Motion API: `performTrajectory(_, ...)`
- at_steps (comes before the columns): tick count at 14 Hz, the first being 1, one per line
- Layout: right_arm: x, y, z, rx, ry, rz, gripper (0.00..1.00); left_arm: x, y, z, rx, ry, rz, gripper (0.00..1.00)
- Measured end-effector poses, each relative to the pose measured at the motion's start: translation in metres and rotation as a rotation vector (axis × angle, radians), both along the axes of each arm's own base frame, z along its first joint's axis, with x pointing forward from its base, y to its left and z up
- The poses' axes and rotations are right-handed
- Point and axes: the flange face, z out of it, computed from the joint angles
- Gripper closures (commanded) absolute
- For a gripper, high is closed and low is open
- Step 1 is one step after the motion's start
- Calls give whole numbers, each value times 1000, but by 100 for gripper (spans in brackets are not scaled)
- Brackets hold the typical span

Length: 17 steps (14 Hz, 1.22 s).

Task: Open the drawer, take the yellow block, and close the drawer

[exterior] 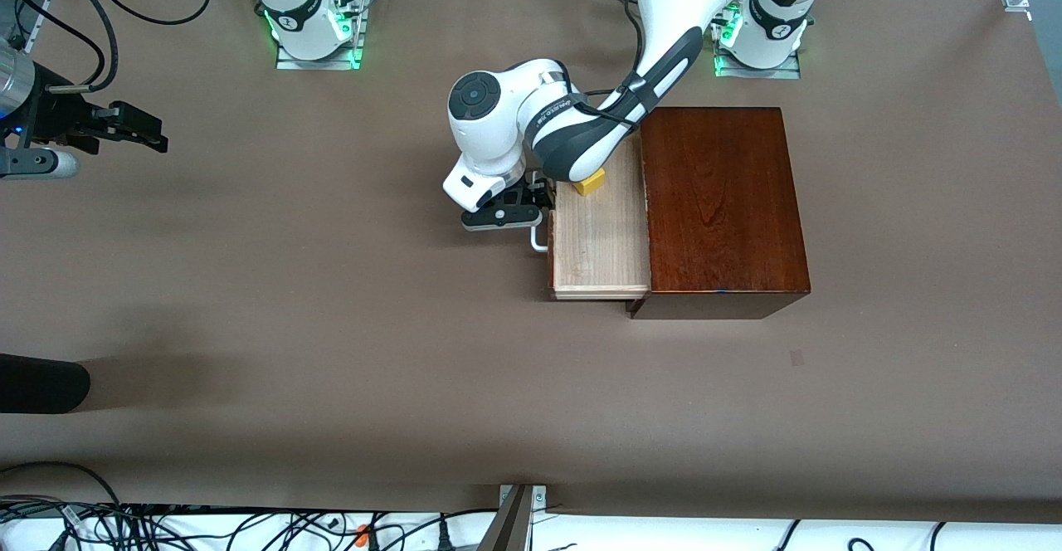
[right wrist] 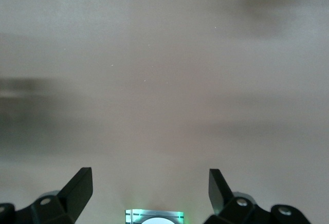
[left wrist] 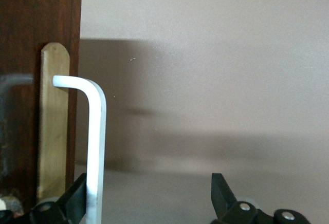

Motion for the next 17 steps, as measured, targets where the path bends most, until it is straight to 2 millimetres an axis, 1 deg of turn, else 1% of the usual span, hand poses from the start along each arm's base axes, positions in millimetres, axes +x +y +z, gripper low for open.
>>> performTrajectory(3, 0, 0, 0, 0, 0, 0, 0, 4, -4, 8, -27, -18, 4, 0)
performTrajectory(4, 0, 0, 0, 0, 0, 0, 0, 6, -4, 16, -37, -26, 8, 0)
performTrajectory(5, 0, 0, 0, 0, 0, 0, 0, 9, -5, 30, -56, -35, 14, 0)
performTrajectory(6, 0, 0, 0, 0, 0, 0, 0, 11, -4, 47, -72, -36, 27, 0)
performTrajectory(8, 0, 0, 0, 0, 0, 0, 0, 16, 8, 96, -91, -16, 44, 0)
performTrajectory(9, 0, 0, 0, 0, 0, 0, 0, 19, 22, 123, -97, 7, 45, 0)
performTrajectory(10, 0, 0, 0, 0, 0, 0, 0, 25, 40, 150, -102, 29, 43, 0)
performTrajectory(12, 0, 0, 0, 0, 0, 0, 0, 41, 90, 197, -118, 52, 46, 0)
performTrajectory(14, 0, 0, 0, 0, 0, 0, 0, 53, 145, 231, -130, 59, 45, 0)
performTrajectory(17, 0, 0, 0, 0, 0, 0, 0, 64, 222, 265, -130, 68, 54, 0)
